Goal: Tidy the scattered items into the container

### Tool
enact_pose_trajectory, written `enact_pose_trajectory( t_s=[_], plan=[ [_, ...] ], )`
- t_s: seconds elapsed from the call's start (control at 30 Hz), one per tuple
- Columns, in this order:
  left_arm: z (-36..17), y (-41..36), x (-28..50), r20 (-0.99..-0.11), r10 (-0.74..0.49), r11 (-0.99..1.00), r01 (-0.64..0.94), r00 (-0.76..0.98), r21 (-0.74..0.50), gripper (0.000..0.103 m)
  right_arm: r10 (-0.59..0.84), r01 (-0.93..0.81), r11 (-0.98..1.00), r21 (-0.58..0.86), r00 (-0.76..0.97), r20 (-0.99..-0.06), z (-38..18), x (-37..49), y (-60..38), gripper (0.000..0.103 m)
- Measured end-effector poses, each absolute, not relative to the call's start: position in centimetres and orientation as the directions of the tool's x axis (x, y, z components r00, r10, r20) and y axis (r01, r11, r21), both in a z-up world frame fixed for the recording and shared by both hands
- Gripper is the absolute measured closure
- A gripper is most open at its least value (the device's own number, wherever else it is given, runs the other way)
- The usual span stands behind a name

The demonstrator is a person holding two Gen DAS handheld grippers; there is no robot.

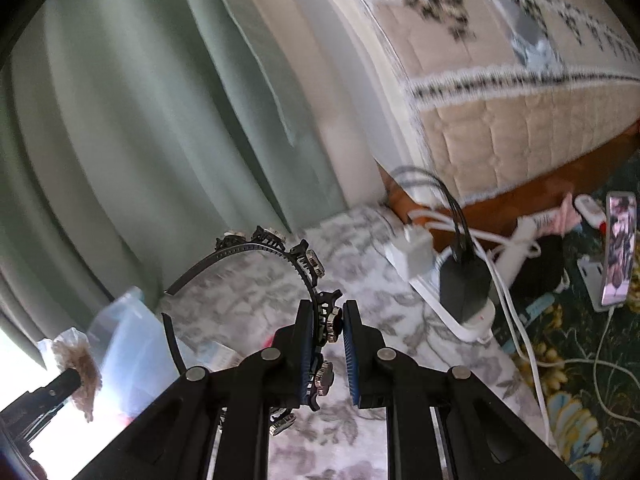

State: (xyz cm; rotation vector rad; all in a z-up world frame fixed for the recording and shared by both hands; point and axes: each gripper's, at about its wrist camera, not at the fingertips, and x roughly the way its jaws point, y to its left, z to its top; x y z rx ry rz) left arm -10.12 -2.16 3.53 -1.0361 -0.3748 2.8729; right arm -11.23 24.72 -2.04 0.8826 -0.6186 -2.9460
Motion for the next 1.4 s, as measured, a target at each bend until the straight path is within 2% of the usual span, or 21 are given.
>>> enact_pose_trajectory(
  t_s=[0.5, 1.03, 1.4],
  plan=[
    [6.8, -7.4, -6.9, -0.546, 0.095, -0.943, 0.101, -0.833, -0.318, 0.07, -0.241, 0.077, -0.913, 0.401, -0.895, -0.376, 5.1, -7.0, 19.9, 0.087],
    [8.0, -11.3, -5.0, -0.512, 0.042, -0.922, 0.163, -0.858, -0.35, 0.07, -0.333, 0.196, -0.904, 0.379, -0.88, -0.339, 7.4, -5.8, 14.2, 0.087],
    [7.5, -15.0, -4.6, -0.517, -0.004, -0.897, 0.232, -0.856, -0.377, 0.07, -0.402, 0.277, -0.894, 0.352, -0.844, -0.355, 7.4, -6.2, 10.1, 0.087]
  ],
)
